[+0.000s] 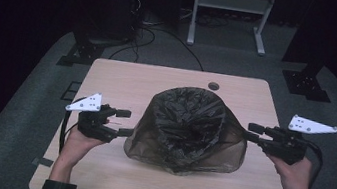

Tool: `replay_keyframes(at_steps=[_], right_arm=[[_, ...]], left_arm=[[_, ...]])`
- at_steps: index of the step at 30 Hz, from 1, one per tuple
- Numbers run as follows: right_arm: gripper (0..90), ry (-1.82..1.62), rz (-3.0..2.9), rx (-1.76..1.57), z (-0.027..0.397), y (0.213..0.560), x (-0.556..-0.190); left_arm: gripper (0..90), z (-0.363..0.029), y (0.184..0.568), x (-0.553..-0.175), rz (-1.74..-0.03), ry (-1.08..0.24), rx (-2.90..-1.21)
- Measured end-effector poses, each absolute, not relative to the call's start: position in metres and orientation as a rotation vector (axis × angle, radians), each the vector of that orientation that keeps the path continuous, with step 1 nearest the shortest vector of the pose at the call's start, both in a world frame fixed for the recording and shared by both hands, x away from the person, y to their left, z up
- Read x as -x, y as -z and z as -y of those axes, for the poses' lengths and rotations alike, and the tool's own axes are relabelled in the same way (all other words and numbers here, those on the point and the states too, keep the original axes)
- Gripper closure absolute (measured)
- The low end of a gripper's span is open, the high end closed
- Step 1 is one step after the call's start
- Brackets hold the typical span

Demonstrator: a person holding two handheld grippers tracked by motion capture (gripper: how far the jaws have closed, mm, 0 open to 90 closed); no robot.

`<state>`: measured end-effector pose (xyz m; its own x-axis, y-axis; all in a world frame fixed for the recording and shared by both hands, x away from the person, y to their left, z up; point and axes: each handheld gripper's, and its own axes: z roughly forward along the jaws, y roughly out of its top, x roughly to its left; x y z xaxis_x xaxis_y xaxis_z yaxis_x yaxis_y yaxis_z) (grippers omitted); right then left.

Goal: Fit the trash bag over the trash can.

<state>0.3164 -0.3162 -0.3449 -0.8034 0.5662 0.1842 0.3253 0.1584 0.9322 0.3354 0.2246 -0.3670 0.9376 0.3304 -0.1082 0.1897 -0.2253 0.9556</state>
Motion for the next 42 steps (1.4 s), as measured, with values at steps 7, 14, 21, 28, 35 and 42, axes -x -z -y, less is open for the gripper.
replay_keyframes(at_steps=[7,14,21,28,35,42], right_arm=[[52.2,-1.703,-2.203,-0.822,0.315,0.325,-0.312],[52.1,-1.716,-2.208,-0.802,0.306,0.313,-0.318],[49.0,-1.719,-2.243,-0.818,0.274,0.307,-0.348],[84.9,-1.653,-2.293,-0.876,0.258,0.32,-0.364],[90.0,-1.647,-2.274,-0.886,0.267,0.325,-0.356],[90.0,-1.605,-2.264,-0.964,0.287,0.346,-0.346]], left_arm=[[26.4,-0.217,0.361,-0.331,-0.355,-0.14,-1.816],[25.1,-0.201,0.359,-0.335,-0.333,-0.126,-1.831],[27.1,-0.186,0.369,-0.336,-0.322,-0.106,-1.901],[75.1,-0.17,0.381,-0.334,-0.249,-0.032,-2.026],[89.2,-0.173,0.382,-0.338,-0.301,-0.064,-2.042],[89.6,-0.181,0.393,-0.353,-0.441,-0.191,-2.088]])
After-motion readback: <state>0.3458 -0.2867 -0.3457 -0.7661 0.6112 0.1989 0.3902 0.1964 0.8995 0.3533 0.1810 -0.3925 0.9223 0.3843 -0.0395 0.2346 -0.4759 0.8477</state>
